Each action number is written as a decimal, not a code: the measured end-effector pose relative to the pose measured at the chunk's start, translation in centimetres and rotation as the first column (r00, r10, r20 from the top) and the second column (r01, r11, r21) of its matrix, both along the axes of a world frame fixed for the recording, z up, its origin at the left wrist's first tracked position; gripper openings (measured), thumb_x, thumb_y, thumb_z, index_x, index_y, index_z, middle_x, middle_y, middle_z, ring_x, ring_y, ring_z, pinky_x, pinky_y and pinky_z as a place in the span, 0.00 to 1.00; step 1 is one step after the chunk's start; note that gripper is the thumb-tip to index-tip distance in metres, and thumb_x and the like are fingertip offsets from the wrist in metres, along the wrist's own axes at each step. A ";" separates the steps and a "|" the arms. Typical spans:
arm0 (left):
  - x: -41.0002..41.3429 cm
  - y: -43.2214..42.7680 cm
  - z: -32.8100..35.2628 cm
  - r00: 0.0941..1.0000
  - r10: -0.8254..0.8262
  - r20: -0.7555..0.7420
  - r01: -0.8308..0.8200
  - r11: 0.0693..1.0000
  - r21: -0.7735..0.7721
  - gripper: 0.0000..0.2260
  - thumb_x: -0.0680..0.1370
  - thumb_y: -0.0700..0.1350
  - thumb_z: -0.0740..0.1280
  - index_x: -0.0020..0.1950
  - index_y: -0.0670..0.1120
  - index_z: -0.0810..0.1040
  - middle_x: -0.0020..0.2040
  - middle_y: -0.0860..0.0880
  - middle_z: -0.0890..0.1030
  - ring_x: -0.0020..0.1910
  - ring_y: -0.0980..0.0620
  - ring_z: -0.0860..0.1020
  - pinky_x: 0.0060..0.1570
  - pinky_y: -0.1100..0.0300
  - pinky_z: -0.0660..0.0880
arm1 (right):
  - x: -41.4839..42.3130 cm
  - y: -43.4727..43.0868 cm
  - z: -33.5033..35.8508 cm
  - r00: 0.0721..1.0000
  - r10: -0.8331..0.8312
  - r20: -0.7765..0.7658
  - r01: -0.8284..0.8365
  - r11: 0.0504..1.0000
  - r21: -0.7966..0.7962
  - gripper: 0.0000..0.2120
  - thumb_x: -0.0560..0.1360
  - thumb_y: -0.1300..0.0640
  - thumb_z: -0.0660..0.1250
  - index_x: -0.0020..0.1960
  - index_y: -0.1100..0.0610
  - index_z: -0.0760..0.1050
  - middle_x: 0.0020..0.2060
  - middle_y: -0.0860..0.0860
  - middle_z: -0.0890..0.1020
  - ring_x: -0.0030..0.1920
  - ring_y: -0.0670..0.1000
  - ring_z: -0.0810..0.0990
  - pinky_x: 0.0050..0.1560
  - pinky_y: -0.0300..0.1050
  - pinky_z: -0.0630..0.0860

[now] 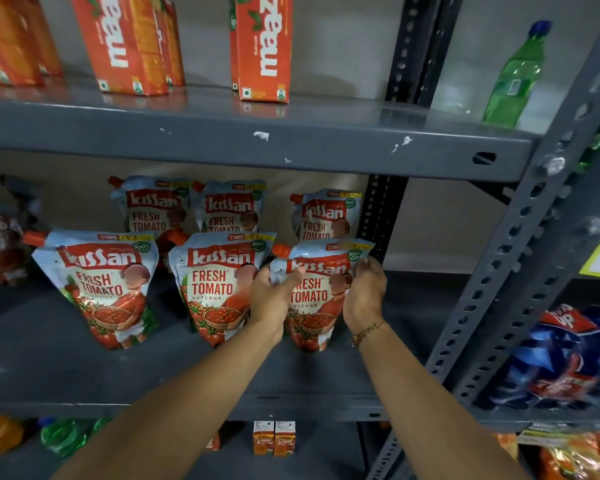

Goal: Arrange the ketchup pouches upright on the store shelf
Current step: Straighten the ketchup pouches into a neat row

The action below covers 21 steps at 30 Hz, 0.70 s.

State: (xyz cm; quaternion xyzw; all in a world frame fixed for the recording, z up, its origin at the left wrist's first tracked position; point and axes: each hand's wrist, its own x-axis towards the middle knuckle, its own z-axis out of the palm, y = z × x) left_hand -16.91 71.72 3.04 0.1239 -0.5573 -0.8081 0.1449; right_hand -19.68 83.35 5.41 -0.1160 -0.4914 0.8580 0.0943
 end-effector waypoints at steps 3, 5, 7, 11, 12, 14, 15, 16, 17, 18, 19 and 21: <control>-0.9 0.5 0.5 0.998 0.064 -0.024 -0.064 0.998 -0.016 0.04 0.73 0.39 0.71 0.47 0.44 0.78 0.44 0.45 0.84 0.44 0.46 0.83 0.46 0.53 0.81 | -0.6 0.3 0.5 1.000 0.009 0.028 -0.007 0.998 -0.068 0.16 0.79 0.66 0.52 0.35 0.56 0.68 0.30 0.50 0.75 0.30 0.47 0.75 0.30 0.38 0.74; -1.3 0.9 0.7 0.999 0.050 -0.011 -0.050 0.999 -0.013 0.03 0.74 0.38 0.71 0.43 0.45 0.78 0.41 0.46 0.83 0.41 0.48 0.82 0.43 0.55 0.80 | -1.0 0.7 0.7 1.000 -0.015 0.016 0.016 0.994 -0.111 0.17 0.78 0.67 0.52 0.33 0.56 0.66 0.25 0.48 0.75 0.26 0.45 0.74 0.30 0.39 0.72; -1.6 1.4 0.8 1.000 0.027 -0.001 -0.027 0.999 -0.026 0.03 0.74 0.38 0.70 0.43 0.44 0.78 0.39 0.48 0.82 0.37 0.52 0.81 0.37 0.60 0.78 | -1.5 1.3 0.6 0.998 -0.063 -0.006 0.061 0.984 -0.165 0.16 0.78 0.67 0.54 0.33 0.56 0.67 0.20 0.46 0.76 0.22 0.43 0.75 0.26 0.37 0.74; -2.2 2.6 1.2 1.000 0.003 0.014 -0.003 0.999 -0.041 0.07 0.74 0.39 0.70 0.51 0.40 0.79 0.39 0.50 0.82 0.38 0.54 0.81 0.35 0.64 0.77 | -2.4 2.2 0.4 0.990 -0.132 -0.058 0.120 0.976 -0.184 0.15 0.79 0.66 0.53 0.35 0.56 0.68 0.27 0.48 0.76 0.28 0.47 0.75 0.32 0.41 0.74; -2.4 2.8 1.2 1.000 -0.006 0.015 0.007 0.999 -0.035 0.07 0.74 0.39 0.71 0.51 0.40 0.79 0.39 0.50 0.82 0.38 0.53 0.81 0.35 0.64 0.77 | -2.6 2.4 0.4 0.987 -0.145 -0.062 0.132 0.976 -0.174 0.16 0.79 0.65 0.53 0.34 0.55 0.68 0.26 0.48 0.76 0.27 0.46 0.76 0.32 0.41 0.73; -2.6 3.1 1.2 0.999 -0.027 0.021 0.028 0.999 -0.030 0.04 0.74 0.39 0.71 0.48 0.41 0.80 0.39 0.50 0.82 0.38 0.54 0.81 0.33 0.67 0.77 | -2.4 2.7 0.2 0.985 -0.171 -0.036 0.165 0.978 -0.128 0.17 0.79 0.64 0.53 0.33 0.55 0.66 0.24 0.46 0.76 0.22 0.42 0.76 0.28 0.38 0.73; -2.6 3.2 1.3 0.999 -0.039 0.025 0.039 0.999 -0.028 0.02 0.74 0.39 0.71 0.45 0.43 0.79 0.39 0.50 0.82 0.37 0.55 0.81 0.31 0.69 0.77 | -2.3 2.8 0.2 0.983 -0.179 -0.027 0.175 0.979 -0.109 0.17 0.79 0.63 0.54 0.32 0.54 0.66 0.23 0.45 0.75 0.22 0.42 0.75 0.27 0.37 0.73; -2.6 3.3 1.2 0.999 -0.044 0.021 0.045 0.999 -0.029 0.02 0.74 0.39 0.71 0.44 0.44 0.79 0.39 0.50 0.82 0.36 0.56 0.81 0.30 0.70 0.77 | -2.2 2.9 0.0 0.983 -0.182 -0.020 0.179 0.980 -0.090 0.17 0.79 0.63 0.53 0.32 0.54 0.65 0.24 0.45 0.75 0.22 0.42 0.75 0.27 0.37 0.73; -2.6 3.3 1.2 0.999 -0.045 0.012 0.046 0.999 -0.025 0.03 0.74 0.39 0.71 0.43 0.45 0.79 0.39 0.50 0.82 0.35 0.57 0.81 0.29 0.70 0.77 | -2.0 3.0 0.1 0.983 -0.182 -0.025 0.180 0.981 -0.066 0.16 0.79 0.63 0.53 0.33 0.54 0.65 0.26 0.47 0.75 0.24 0.43 0.75 0.28 0.38 0.73; -2.6 3.2 1.2 0.999 -0.043 0.006 0.044 0.999 -0.020 0.03 0.74 0.39 0.71 0.43 0.45 0.79 0.39 0.50 0.82 0.35 0.58 0.82 0.29 0.70 0.77 | -2.1 3.1 0.1 0.982 -0.184 -0.031 0.183 0.982 -0.042 0.16 0.79 0.63 0.53 0.33 0.54 0.66 0.28 0.48 0.75 0.26 0.45 0.75 0.30 0.39 0.73; -2.5 3.1 1.3 0.999 -0.043 0.005 0.043 0.999 -0.015 0.03 0.74 0.39 0.71 0.43 0.45 0.79 0.39 0.50 0.82 0.35 0.58 0.82 0.30 0.70 0.77 | -1.9 3.0 0.1 0.981 -0.193 -0.027 0.193 0.981 -0.022 0.15 0.79 0.63 0.53 0.34 0.54 0.67 0.30 0.49 0.75 0.29 0.46 0.76 0.31 0.40 0.73; -2.3 2.9 1.2 0.999 -0.046 -0.019 0.045 0.998 -0.042 0.02 0.74 0.40 0.71 0.45 0.45 0.79 0.41 0.51 0.83 0.40 0.56 0.82 0.35 0.69 0.77 | -1.6 2.4 -0.6 0.973 -0.230 -0.009 0.230 0.973 0.028 0.12 0.79 0.60 0.53 0.39 0.56 0.70 0.34 0.50 0.77 0.33 0.49 0.78 0.33 0.42 0.75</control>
